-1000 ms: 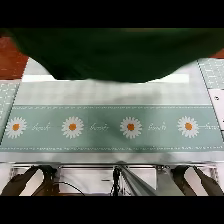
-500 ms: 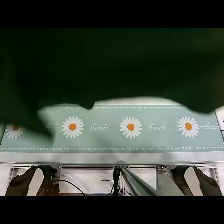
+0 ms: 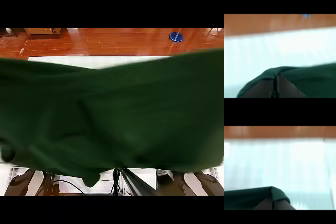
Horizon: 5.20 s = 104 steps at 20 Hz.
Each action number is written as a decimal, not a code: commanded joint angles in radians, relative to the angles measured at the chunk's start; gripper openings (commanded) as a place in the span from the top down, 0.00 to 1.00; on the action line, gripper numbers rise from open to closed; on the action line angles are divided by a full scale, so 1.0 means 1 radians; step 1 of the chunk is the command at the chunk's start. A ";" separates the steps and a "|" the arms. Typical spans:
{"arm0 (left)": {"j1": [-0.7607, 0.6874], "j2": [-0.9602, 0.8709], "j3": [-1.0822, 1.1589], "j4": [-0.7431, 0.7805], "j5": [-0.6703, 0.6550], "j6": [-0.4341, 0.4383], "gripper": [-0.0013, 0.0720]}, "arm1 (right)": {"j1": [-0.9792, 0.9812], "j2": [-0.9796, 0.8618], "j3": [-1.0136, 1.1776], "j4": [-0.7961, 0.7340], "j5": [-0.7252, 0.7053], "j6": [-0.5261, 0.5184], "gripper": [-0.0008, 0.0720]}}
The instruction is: Fold the shirts.
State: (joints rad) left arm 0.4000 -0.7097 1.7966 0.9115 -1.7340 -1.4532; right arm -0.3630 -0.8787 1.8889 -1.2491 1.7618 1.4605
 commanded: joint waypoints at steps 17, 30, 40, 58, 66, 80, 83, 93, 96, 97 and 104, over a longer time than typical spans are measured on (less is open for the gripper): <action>-0.383 -0.917 -0.293 -0.059 0.783 0.236 0.94 | 0.135 -0.719 -0.338 0.051 -0.971 0.004 0.96; -0.360 -0.989 -0.262 -0.025 0.573 0.277 0.94 | 0.095 -0.766 -0.338 0.033 -0.819 -0.116 0.96; -0.419 -0.977 -0.367 0.140 0.271 0.119 0.94 | 0.079 -0.735 -0.472 -0.097 -0.417 -0.116 0.96; -0.114 -0.534 -0.810 0.092 0.190 0.256 0.15 | -0.219 -0.433 -0.808 0.072 -0.305 -0.235 0.30; -0.123 -0.376 -1.242 0.056 0.333 0.296 0.15 | -0.259 -0.331 -1.058 0.126 -0.377 -0.295 0.30; -0.398 -0.542 -1.259 -0.026 0.547 0.286 0.57 | -0.259 -0.266 -1.058 0.121 -0.388 -0.280 0.31; -0.390 -0.542 -1.259 -0.022 0.545 0.297 0.91 | -0.259 -0.266 -1.058 0.076 -0.382 -0.256 0.31; -0.390 -0.542 -1.259 -0.023 0.537 0.309 0.94 | -0.462 -0.267 -1.220 0.042 -0.382 -0.271 0.24; -0.390 -0.542 -1.259 -0.023 0.537 0.309 0.94 | -0.462 -0.267 -1.301 0.057 -0.460 -0.285 0.24; -0.390 -0.542 -1.259 -0.023 0.537 0.309 0.94 | -0.462 -0.267 -1.322 0.082 -0.489 -0.285 0.25; -0.390 -0.542 -1.258 -0.023 0.537 0.310 0.94 | -0.347 -0.312 -1.386 0.159 -0.559 -0.272 0.34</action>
State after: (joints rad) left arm 0.0105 -1.2510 0.5377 0.8886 -1.1961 -1.1439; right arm -0.7624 -1.1606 0.5247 -1.1080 1.2587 1.1812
